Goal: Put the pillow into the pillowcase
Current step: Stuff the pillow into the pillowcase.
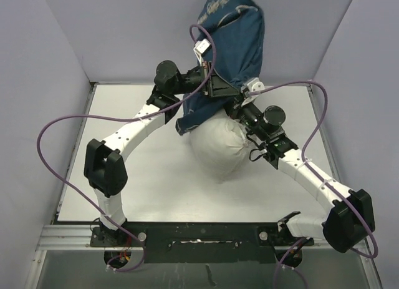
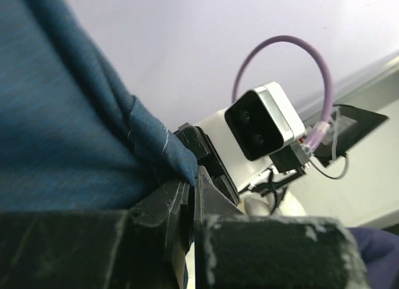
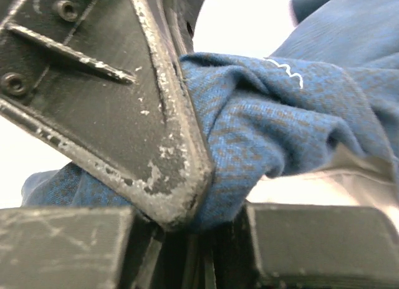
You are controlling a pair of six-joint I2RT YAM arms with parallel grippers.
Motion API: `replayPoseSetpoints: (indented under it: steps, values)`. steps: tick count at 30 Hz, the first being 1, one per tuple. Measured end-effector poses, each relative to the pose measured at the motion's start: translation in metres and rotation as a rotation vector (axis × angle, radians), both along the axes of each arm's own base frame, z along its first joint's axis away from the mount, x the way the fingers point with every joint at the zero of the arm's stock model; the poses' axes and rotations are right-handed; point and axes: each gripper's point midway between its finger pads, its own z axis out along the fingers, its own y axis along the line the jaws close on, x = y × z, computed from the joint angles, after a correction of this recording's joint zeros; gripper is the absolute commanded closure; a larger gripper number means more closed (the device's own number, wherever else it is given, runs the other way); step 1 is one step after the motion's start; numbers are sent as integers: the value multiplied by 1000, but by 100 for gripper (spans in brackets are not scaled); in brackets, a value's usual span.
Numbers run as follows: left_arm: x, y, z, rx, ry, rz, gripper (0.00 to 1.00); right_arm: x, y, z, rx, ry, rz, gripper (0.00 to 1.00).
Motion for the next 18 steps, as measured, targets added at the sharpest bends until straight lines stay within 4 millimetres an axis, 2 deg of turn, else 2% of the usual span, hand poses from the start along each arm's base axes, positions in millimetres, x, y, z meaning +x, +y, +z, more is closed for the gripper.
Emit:
replayPoseSetpoints:
  steps: [1, 3, 5, 8, 10, 13, 16, 18]
  values:
    - [-6, 3, 7, -32, -3, -24, 100, -3, 0, 9, -4, -40, 7, 100]
    - [-10, 14, 7, -42, 7, -16, 100, -10, 5, 12, -36, -80, 52, 100]
    - [-9, 36, -12, 26, 49, 22, 100, -12, 12, -8, -82, -62, 93, 100]
    - [-6, 66, -47, 159, 145, 58, 100, 2, 2, -46, -153, -15, 52, 100]
    - [1, 76, -68, 228, 201, 87, 100, 9, -4, -65, -203, 3, 27, 100]
    - [-3, 74, -102, 329, 282, 86, 100, 13, -7, -71, -259, -22, 16, 100]
    - [-19, 58, -117, 375, 297, 34, 100, 10, -1, -74, -295, -41, 34, 100]
    - [-29, 47, -118, 382, 289, -2, 100, 2, 10, -76, -329, -53, 68, 100]
